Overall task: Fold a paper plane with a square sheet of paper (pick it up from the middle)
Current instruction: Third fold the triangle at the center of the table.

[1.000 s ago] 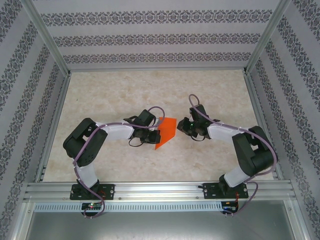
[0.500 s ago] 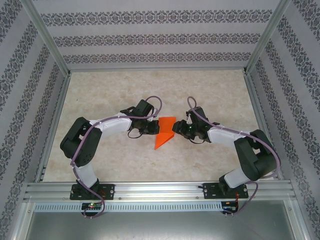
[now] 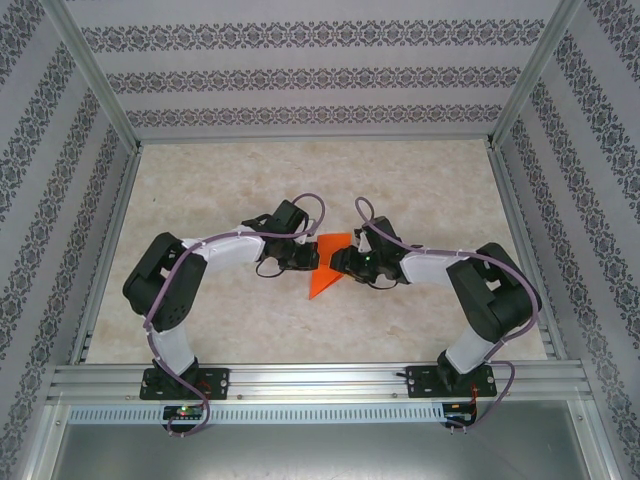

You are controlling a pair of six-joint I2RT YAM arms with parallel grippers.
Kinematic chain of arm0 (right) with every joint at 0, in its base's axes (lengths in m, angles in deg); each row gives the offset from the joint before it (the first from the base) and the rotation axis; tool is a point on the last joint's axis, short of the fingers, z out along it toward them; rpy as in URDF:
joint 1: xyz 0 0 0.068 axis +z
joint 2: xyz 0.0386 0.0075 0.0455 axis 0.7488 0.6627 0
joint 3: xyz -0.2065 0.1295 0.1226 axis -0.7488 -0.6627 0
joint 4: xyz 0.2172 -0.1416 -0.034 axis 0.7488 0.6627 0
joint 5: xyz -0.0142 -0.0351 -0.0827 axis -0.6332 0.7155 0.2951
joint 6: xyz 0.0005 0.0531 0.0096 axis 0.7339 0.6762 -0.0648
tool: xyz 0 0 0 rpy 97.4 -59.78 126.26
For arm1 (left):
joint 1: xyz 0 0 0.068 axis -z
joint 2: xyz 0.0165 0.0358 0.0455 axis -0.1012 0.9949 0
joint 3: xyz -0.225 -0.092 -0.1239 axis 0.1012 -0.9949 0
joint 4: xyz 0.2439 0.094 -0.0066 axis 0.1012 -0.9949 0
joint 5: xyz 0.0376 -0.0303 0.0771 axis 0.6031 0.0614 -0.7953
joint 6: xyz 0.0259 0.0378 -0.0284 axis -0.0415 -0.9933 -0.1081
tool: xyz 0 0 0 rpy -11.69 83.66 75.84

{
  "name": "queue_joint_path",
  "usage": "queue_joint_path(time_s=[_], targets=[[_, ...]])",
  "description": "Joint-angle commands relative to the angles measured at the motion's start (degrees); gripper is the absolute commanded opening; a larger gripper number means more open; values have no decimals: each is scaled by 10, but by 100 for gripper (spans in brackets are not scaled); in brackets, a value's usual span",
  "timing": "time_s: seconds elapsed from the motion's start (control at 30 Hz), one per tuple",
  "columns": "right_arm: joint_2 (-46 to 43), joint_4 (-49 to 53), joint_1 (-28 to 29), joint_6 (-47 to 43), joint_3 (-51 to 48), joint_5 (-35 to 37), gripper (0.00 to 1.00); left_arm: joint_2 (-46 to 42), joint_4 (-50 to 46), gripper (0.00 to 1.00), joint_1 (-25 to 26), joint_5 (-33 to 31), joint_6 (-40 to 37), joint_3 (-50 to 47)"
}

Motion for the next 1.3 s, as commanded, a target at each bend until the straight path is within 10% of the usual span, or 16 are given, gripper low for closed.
queue_joint_path(time_s=[0.0,1.27], targets=[[10,-23,5,-28,24,-16,45,21,-10,6,-4,-2,-19,2],[26,-9,27,-8,27,34,12,-84,34,22,-3,-36,-27,-66]])
